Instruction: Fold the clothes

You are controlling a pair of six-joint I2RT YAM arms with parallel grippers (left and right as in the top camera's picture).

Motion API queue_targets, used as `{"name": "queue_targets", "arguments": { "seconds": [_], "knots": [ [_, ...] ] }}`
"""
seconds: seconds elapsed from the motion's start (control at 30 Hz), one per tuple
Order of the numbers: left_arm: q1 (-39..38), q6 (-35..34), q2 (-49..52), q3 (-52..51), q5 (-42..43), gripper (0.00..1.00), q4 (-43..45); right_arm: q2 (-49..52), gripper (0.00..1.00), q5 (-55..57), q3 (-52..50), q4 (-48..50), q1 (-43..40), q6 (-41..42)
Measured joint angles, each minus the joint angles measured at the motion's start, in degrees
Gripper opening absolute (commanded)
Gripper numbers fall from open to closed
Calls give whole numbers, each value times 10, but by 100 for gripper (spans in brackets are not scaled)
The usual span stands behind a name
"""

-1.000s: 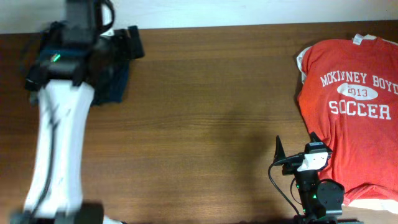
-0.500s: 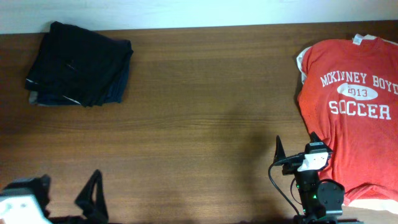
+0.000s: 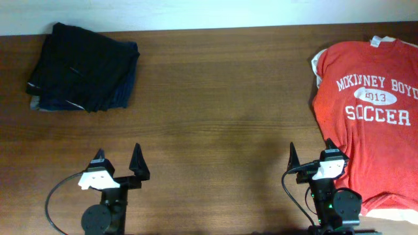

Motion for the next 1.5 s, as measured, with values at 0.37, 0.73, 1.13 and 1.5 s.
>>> {"name": "queue_targets", "arguments": {
  "seconds": [0.37, 0.73, 1.13, 1.5],
  "knots": [
    [26, 95, -9, -47, 27, 99, 12, 0, 98, 0, 0, 0, 0, 1],
    [-32, 183, -9, -47, 47, 99, 12, 0, 98, 0, 0, 0, 0, 1],
    [-32, 183, -9, -47, 47, 99, 12, 0, 98, 0, 0, 0, 0, 1],
    [-32, 183, -9, -47, 47, 99, 12, 0, 98, 0, 0, 0, 0, 1]
  ]
}}
